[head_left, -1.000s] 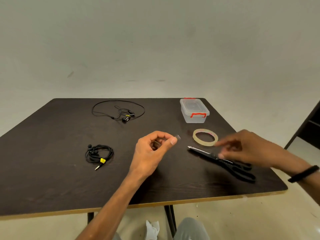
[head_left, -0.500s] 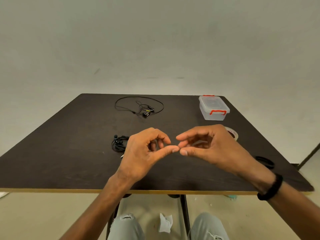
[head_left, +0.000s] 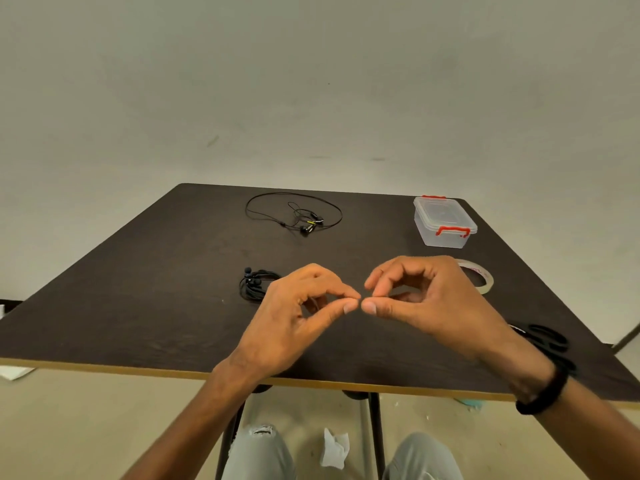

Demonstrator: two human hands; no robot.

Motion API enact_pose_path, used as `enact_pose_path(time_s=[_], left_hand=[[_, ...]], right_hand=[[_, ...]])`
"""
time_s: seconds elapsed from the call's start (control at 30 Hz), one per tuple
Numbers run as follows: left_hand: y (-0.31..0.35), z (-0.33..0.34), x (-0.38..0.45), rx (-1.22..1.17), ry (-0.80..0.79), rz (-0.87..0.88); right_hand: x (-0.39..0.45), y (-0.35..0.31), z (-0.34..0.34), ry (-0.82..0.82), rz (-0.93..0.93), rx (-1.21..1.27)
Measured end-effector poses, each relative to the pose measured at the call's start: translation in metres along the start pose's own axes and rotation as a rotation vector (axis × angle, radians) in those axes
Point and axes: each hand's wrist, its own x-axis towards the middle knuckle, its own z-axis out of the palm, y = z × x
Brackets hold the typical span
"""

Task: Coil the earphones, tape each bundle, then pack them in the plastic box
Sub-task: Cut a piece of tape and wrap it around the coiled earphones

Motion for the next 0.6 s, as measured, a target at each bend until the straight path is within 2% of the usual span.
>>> enact_pose_path(time_s=[0.27,0.4,0.47,0.6], left_hand=[[-0.009,-0.037,-0.026,0.038,-0.075,-0.086],[-0.020,-0.058,-0.041,0.028,-0.112,-0.184],[-0.029,-0.071,-0.047,0.088,-0.048,-0.234],[-0.050,-0.093,-0.046,0.352,0.116,-0.330]], right_hand=[[0.005,0.008,0.036,-0.131,0.128,0.350],[0.018,0.018,0.062,-0.080,0.186,0.499],[0.028,0.025,0.071,-0.031,0.203,0.471],[0.051,0.040,0.082,0.061,0.189,0.233]])
